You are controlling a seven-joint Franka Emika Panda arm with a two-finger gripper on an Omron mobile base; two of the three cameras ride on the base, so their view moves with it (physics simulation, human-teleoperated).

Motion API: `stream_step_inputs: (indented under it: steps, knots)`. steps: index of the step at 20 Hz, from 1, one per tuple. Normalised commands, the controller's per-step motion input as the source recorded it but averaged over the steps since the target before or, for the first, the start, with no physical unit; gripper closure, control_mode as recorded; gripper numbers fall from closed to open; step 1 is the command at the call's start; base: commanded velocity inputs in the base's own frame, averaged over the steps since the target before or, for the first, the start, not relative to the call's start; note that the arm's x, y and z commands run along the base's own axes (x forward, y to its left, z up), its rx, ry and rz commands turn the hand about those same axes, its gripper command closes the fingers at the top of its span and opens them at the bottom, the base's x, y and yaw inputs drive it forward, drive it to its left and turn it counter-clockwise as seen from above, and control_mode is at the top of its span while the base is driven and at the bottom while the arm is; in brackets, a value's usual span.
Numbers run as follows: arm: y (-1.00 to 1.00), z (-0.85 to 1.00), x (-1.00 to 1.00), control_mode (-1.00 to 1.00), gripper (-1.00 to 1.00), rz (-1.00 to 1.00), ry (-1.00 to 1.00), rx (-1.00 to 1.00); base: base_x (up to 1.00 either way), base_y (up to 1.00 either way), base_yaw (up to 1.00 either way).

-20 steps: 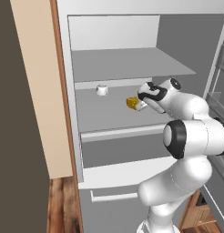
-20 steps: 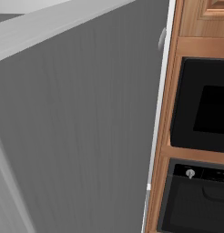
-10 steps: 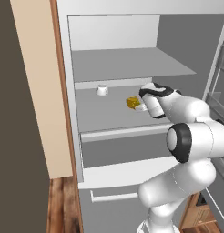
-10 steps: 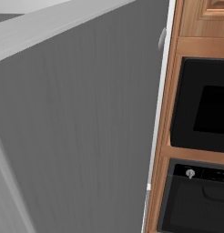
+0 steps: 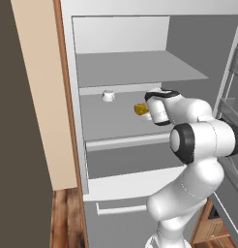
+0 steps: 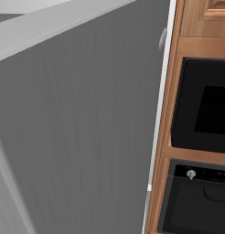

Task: Pick the cheese from the fridge and the cheese grater from the cabinet and place them next to the salad bowl.

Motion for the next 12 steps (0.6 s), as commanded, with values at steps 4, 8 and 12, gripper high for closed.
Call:
stream_step_inputs:
  steps: [4, 8, 12]
  knots:
    - [0.0, 0.34, 0.12, -1.0, -1.0, 0.0, 0.17, 0.0, 0.0, 0.0, 0.0]
    - [0.0, 0.31, 0.05, -1.0, -1.0, 0.0, 0.16, 0.0, 0.0, 0.0, 0.0]
    - [0.0, 0.38, 0.08, -1.0, -1.0, 0.0, 0.1, 0.0, 0.0, 0.0, 0.0]
